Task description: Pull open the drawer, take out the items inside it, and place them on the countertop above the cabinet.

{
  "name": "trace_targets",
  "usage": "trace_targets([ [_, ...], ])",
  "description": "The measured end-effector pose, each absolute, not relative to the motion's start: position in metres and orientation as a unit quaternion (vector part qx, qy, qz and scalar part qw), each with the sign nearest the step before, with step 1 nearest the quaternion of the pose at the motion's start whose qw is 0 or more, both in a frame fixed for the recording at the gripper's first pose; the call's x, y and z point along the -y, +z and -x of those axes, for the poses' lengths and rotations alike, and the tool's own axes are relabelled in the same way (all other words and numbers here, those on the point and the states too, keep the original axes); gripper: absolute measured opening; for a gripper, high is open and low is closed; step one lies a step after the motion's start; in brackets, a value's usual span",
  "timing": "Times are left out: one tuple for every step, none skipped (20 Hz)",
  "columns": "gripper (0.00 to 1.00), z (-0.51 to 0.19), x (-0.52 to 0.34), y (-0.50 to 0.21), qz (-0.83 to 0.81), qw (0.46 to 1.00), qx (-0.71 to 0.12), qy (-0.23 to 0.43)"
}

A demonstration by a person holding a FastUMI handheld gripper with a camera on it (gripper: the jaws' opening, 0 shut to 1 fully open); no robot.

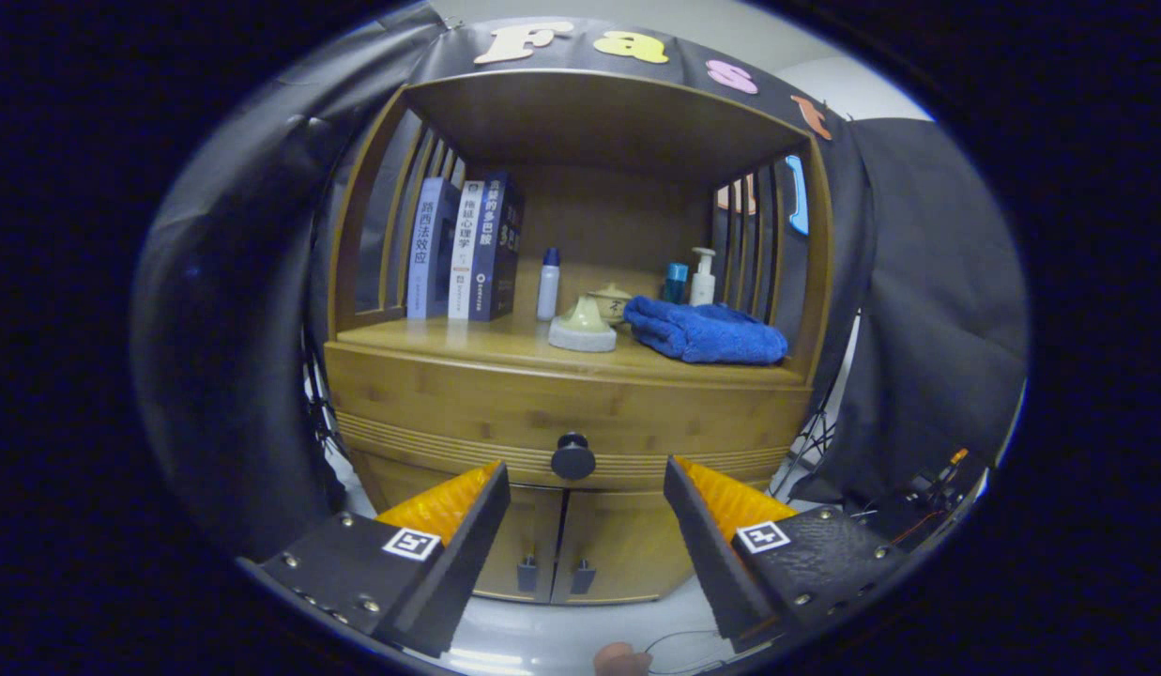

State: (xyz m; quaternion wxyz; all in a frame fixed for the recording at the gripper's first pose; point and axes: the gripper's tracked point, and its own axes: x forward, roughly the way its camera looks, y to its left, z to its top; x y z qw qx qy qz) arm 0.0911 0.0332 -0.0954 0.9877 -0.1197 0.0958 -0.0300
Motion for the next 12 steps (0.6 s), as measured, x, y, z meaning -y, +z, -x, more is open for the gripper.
trace_targets([
  [0.97, -0.082, -0.03, -0.079, 0.121, 0.988, -0.088, -0.035],
  [0.96, -0.074, -0.027, -0.062, 0.119, 0.989, -0.079, -0.041],
  [0.96, -0.069, -0.023, -0.047, 0.116, 0.99, -0.068, -0.043],
  [0.96, -0.059, -0.021, -0.031, 0.113, 0.991, -0.058, -0.049],
  [0.96, -0.051, -0.021, -0.019, 0.11, 0.991, -0.051, -0.048],
  [0.96, -0.046, -0.023, -0.01, 0.11, 0.992, -0.05, -0.044],
  [0.96, -0.039, -0.022, 0.001, 0.11, 0.992, -0.051, -0.043],
  [0.96, -0.031, -0.019, 0.013, 0.108, 0.992, -0.05, -0.043],
  [0.96, -0.024, -0.019, 0.025, 0.103, 0.993, -0.045, -0.041],
  [0.96, -0.016, -0.017, 0.038, 0.098, 0.994, -0.041, -0.041],
  [0.96, -0.008, -0.015, 0.051, 0.094, 0.994, -0.035, -0.041],
  [0.96, -0.002, -0.013, 0.06, 0.091, 0.995, -0.032, -0.041],
])
